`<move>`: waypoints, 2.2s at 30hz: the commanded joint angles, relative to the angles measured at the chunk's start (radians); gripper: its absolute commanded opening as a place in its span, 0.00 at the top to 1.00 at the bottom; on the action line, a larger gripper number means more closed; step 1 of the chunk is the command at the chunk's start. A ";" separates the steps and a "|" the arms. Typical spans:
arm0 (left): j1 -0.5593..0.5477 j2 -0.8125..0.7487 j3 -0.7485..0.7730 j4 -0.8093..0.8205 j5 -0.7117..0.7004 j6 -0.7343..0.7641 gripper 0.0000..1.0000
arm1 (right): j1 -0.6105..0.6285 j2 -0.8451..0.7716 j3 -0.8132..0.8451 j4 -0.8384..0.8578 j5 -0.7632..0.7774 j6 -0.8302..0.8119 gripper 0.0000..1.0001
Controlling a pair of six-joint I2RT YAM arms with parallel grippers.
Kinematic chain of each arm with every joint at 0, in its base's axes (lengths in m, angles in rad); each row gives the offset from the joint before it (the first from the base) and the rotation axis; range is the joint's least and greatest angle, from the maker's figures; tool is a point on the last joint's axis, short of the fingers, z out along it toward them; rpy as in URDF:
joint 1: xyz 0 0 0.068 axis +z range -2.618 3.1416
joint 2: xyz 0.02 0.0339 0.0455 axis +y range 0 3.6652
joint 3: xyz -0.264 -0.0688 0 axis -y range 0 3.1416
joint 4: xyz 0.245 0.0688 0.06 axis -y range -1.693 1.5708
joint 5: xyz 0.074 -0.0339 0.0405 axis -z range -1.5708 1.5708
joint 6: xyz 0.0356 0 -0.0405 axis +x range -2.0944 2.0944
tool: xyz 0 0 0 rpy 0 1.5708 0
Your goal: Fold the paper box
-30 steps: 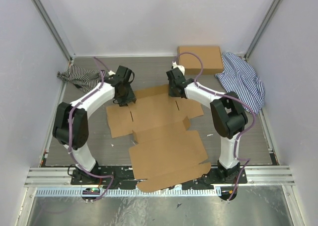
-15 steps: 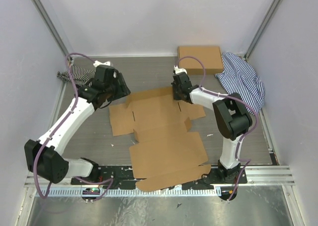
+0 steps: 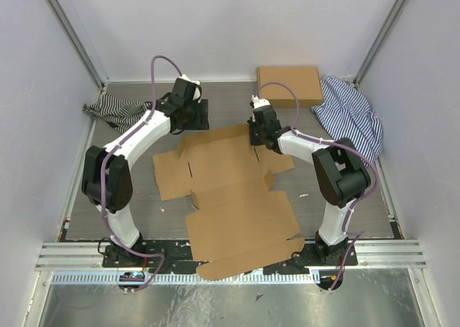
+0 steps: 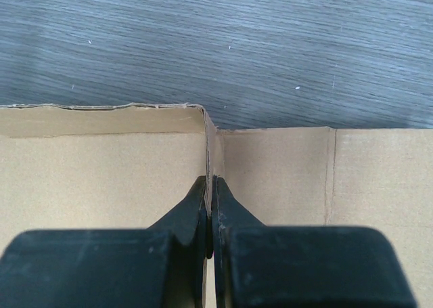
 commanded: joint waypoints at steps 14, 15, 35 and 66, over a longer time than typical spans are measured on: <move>-0.026 0.039 -0.112 0.233 0.046 0.180 0.37 | 0.001 -0.009 0.056 0.010 -0.059 -0.014 0.96; -0.027 0.040 -0.116 0.236 0.054 0.185 0.37 | 0.001 -0.008 0.057 0.008 -0.060 -0.012 0.96; -0.079 0.030 -0.250 0.298 0.053 0.290 0.75 | 0.002 0.023 0.129 -0.094 -0.110 -0.007 0.74; -0.200 0.111 -0.186 0.141 -0.182 0.331 1.00 | -0.252 -0.254 0.001 -0.317 -0.115 0.091 0.49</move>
